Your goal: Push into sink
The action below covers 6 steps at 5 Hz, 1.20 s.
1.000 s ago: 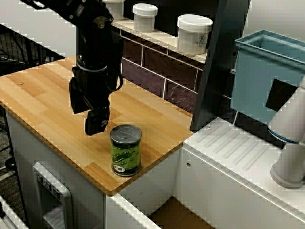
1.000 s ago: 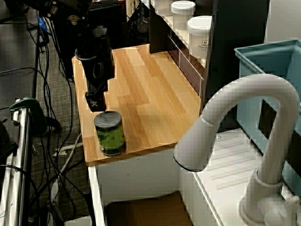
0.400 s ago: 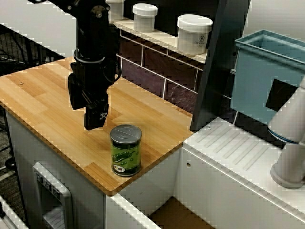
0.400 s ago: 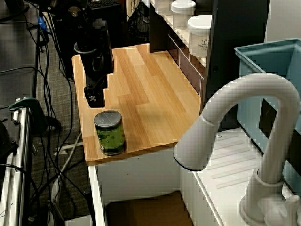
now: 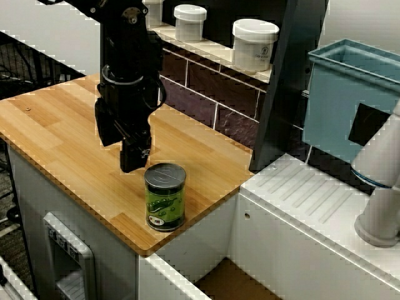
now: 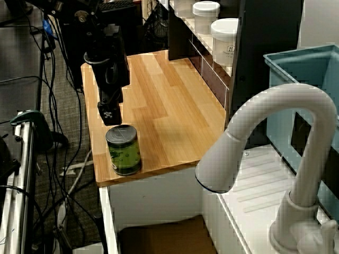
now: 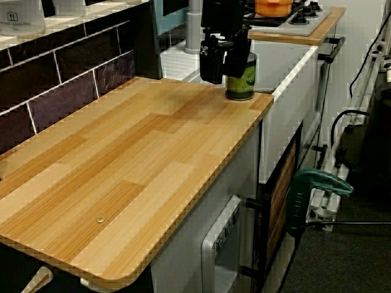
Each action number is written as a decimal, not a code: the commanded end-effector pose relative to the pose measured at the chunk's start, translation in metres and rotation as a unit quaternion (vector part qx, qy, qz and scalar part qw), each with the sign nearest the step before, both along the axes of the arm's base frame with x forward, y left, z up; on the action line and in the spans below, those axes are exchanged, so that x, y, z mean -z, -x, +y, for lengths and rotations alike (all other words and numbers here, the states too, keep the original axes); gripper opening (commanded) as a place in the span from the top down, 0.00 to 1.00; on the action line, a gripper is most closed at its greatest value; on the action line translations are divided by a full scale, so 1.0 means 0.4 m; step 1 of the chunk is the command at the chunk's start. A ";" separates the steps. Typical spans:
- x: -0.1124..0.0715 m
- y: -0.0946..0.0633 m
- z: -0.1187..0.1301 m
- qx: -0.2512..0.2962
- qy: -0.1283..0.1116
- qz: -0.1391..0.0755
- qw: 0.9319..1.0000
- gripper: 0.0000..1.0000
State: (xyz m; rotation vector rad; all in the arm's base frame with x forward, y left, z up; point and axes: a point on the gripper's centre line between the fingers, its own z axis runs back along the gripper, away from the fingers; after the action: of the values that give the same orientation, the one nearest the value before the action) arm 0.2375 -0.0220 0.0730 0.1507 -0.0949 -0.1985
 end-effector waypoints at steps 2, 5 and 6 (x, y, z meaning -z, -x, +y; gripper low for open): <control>0.007 -0.024 -0.040 0.003 -0.013 -0.014 1.000 0.00; -0.006 -0.072 -0.194 -0.032 -0.025 -0.016 0.999 0.00; 0.004 -0.093 -0.234 -0.037 -0.032 -0.015 0.999 0.00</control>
State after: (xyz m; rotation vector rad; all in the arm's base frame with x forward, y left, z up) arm 0.2659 -0.1148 0.0588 0.2366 -0.0725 -0.1366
